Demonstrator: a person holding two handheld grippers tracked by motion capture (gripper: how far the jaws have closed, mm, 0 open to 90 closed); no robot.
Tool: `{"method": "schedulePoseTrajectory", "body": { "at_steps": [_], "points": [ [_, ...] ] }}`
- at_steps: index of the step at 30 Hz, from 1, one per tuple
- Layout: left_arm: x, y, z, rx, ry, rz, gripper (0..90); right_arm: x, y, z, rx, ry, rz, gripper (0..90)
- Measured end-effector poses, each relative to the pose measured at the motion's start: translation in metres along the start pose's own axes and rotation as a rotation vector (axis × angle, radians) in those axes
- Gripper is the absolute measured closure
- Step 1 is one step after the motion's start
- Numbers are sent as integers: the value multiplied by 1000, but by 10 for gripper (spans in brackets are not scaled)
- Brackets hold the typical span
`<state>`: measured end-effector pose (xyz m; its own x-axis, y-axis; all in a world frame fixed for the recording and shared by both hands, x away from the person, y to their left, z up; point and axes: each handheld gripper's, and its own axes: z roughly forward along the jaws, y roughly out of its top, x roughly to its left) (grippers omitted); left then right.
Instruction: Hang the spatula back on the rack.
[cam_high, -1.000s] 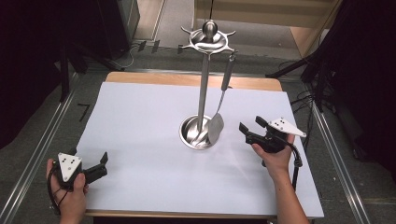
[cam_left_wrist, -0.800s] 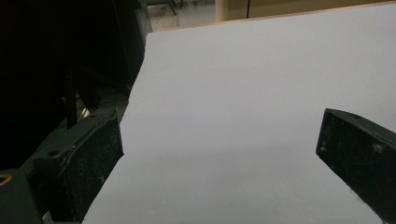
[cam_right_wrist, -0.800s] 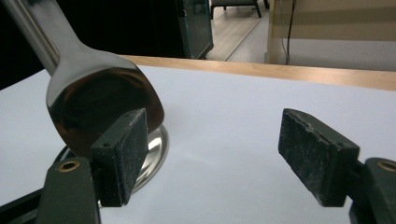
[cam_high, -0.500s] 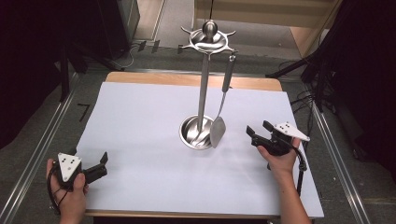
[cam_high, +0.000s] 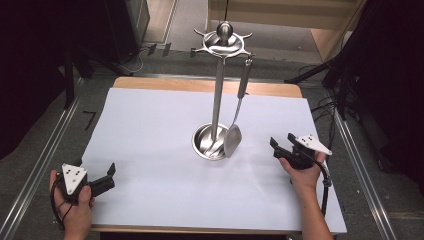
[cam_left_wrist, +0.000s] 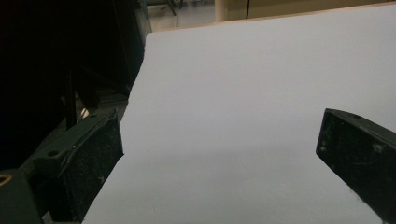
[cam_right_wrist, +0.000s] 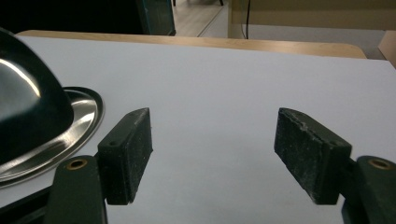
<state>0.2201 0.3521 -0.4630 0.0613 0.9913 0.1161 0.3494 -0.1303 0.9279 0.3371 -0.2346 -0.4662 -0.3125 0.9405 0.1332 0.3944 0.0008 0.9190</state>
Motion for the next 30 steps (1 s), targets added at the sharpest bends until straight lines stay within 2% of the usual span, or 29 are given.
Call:
{"method": "schedulePoseTrajectory", "body": {
  "at_steps": [7, 11, 18, 22, 24, 30],
  "points": [
    [0, 0, 0, -3, 0, 0, 11, -6, -6, -1, 21, -13, -5, 288],
    [0, 0, 0, 0, 2, 1, 12, -13, -10, -4, 36, -17, 18, 290],
    [0, 0, 0, 2, 0, 1, 11, -19, -13, -9, 54, -26, 22, 287],
    [0, 0, 0, -2, -2, -1, 11, -23, -13, -12, 55, -35, 26, 287],
    [0, 0, 0, -2, -2, 0, 11, -25, -13, -14, 55, -27, 48, 287],
    [0, 0, 0, -4, -2, -1, 11, -31, -15, -19, 57, -51, 43, 283]
  ]
}}
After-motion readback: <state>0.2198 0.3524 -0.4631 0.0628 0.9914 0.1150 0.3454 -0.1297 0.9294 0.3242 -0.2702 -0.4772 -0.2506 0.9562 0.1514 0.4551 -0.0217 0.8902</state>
